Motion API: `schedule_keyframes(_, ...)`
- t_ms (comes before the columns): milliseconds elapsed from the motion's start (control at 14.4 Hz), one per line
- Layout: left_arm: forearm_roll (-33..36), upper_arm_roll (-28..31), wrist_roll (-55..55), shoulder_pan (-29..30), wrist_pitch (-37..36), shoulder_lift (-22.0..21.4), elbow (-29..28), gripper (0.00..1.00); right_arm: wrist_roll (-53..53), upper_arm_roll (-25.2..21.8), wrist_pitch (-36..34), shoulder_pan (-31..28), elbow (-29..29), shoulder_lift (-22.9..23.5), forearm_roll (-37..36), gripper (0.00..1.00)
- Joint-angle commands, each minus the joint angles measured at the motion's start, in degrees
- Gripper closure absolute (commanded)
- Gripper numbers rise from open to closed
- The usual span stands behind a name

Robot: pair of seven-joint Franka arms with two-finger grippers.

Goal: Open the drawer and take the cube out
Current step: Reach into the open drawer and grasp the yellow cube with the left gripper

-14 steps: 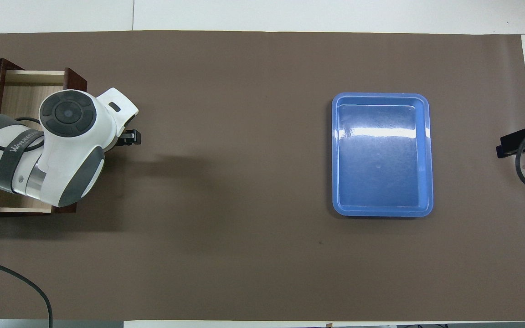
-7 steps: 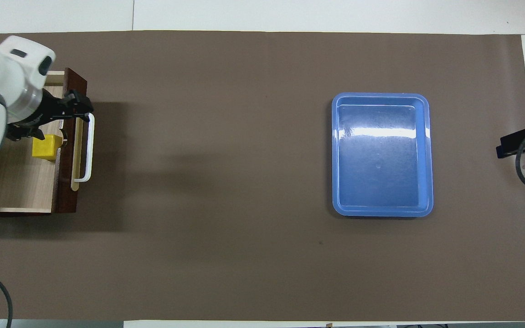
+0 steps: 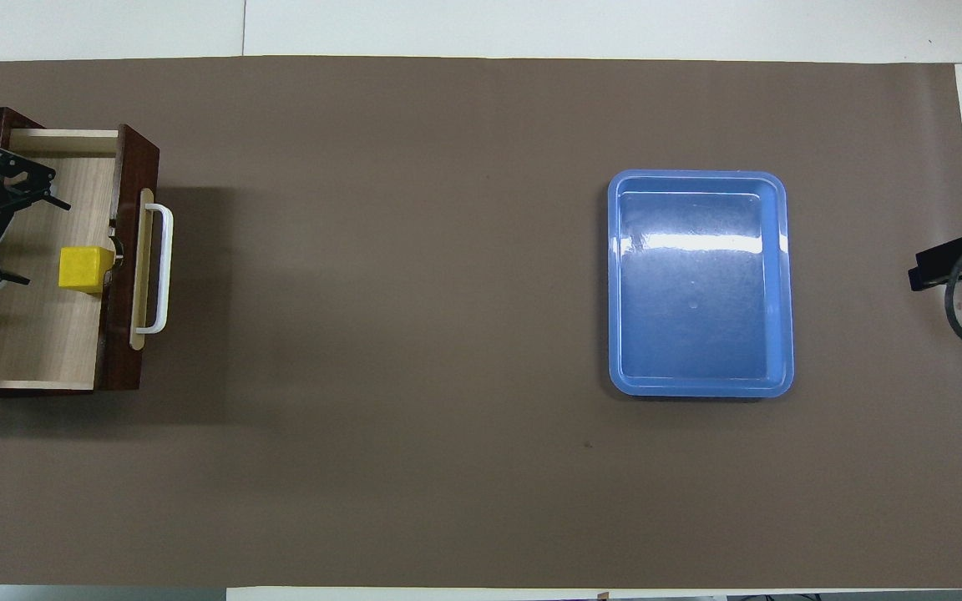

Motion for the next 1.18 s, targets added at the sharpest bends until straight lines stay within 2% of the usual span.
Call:
schedule_keyframes(0, -0.7, -0.35, -9.06, 2.58, 7.24, -5.41, -10.3, 0.0, -1.85, 0.6, 0.55, -0.97, -1.34, -1.16, -0.17, 0.0)
schedule_keyframes(139, -0.7, -0.35, -13.71, 3.29, 10.49, -6.3, -13.65, 0.0, -1.85, 0.69, 0.55, -0.88, -1.43, -1.25, -0.17, 0.0)
schedule_keyframes(347, -0.7, -0.43, -20.4, 3.29, 13.84, -5.51, -15.33, 0.0, -1.94, 0.69, 0.37, -0.88, -1.43, -1.25, -0.17, 0.0)
schedule_keyframes(695, -0.7, -0.44, -22.44, 2.59, 18.24, -5.42, -18.85, 0.0, -2.82, 0.6, 0.37, -0.97, -1.61, -1.33, -0.17, 0.0)
schedule_keyframes(764, -0.78, -0.44, -22.44, 2.59, 18.24, -5.42, -18.85, 0.17, -2.91, 0.6, 0.37, -0.97, -1.61, -1.33, -0.17, 0.0)
schedule_keyframes(834, -0.7, -0.44, -22.35, 2.67, 18.24, -5.33, -18.68, 0.42, -2.91, 0.6, 0.37, -0.97, -1.61, -1.33, -0.17, 0.0)
schedule_keyframes(973, -0.78, -0.44, -22.26, 3.11, 17.46, -4.98, -17.28, 0.81, -2.91, 0.6, 0.29, -0.97, -1.61, -1.33, -0.17, 0.0)
schedule_keyframes(1042, -0.78, -0.44, -22.44, 3.03, 15.88, -3.85, -15.01, 0.9, -2.91, 0.6, 0.37, -0.97, -1.61, -1.33, -0.17, 0.0)
schedule_keyframes(1112, -0.78, -0.44, -22.44, 2.68, 12.21, -2.71, -11.42, 0.91, -2.91, 0.6, 0.29, -0.97, -1.61, -1.33, -0.17, 0.0)
